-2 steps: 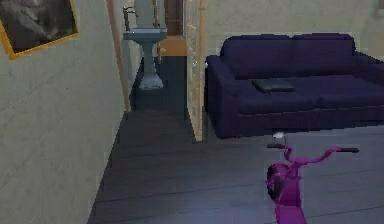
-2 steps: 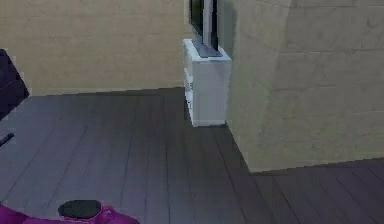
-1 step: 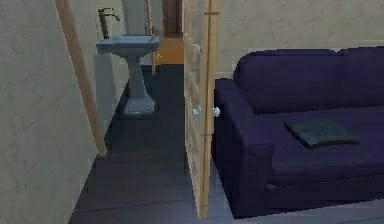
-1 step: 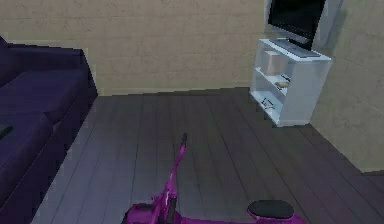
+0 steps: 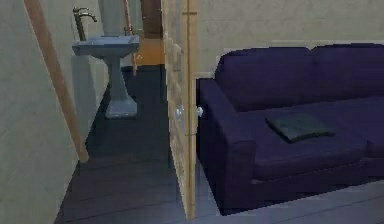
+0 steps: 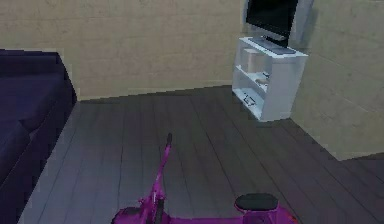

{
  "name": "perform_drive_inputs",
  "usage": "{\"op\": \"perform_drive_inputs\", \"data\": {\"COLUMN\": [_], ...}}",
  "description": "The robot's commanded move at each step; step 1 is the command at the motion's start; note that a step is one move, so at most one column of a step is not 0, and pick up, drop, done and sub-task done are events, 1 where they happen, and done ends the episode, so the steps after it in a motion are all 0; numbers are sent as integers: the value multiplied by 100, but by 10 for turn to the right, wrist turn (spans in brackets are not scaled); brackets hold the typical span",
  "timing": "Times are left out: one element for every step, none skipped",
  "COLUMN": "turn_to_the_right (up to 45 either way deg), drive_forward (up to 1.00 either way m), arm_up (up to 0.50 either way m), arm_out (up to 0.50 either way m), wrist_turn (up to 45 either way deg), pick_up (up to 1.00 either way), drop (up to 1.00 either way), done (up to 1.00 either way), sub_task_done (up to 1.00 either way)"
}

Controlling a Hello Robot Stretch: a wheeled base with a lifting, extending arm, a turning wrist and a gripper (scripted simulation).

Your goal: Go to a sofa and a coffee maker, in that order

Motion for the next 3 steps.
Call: {"op": "perform_drive_inputs", "data": {"turn_to_the_right": [0,-450,-180], "drive_forward": [50,0,0], "arm_up": [0,0,0], "arm_out": [0,0,0], "wrist_turn": [0,0,0], "pick_up": [0,0,0], "drop": [0,0,0], "done": [0,0,0], "sub_task_done": [0,0,0]}}
